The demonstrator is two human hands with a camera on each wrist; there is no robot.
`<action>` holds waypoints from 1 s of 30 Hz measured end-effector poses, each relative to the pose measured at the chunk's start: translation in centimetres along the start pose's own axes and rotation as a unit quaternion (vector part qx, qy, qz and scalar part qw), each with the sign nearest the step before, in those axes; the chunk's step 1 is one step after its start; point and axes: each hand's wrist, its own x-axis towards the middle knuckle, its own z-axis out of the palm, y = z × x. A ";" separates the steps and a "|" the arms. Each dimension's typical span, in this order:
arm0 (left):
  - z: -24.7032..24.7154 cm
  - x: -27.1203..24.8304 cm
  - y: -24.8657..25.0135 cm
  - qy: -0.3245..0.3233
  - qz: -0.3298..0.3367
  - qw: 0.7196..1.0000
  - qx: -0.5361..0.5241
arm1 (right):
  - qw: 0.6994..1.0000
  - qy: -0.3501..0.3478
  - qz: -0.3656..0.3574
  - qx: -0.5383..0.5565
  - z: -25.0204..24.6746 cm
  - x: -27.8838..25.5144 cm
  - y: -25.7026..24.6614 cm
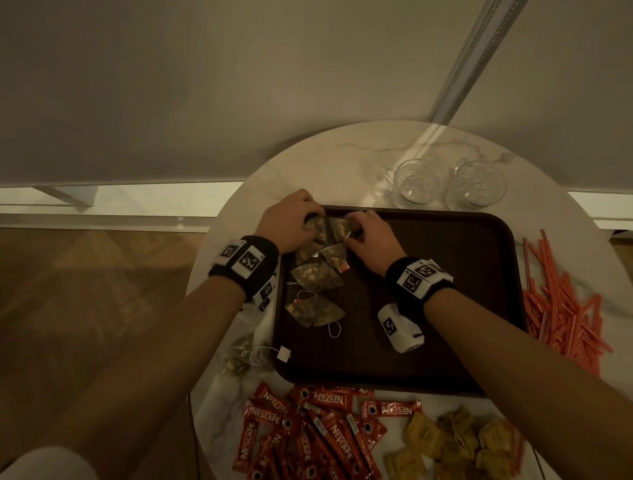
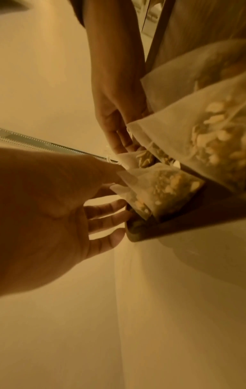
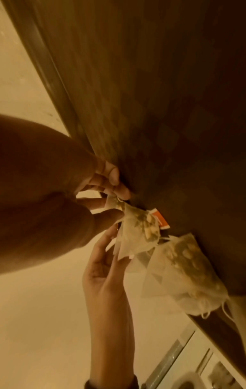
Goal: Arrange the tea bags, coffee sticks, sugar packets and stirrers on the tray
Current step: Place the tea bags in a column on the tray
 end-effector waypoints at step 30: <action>5.9 -28.6 -2.5 0.160 -0.274 0.892 -0.322 | 0.982 -0.119 0.057 -0.133 1.7 -21.7 1.8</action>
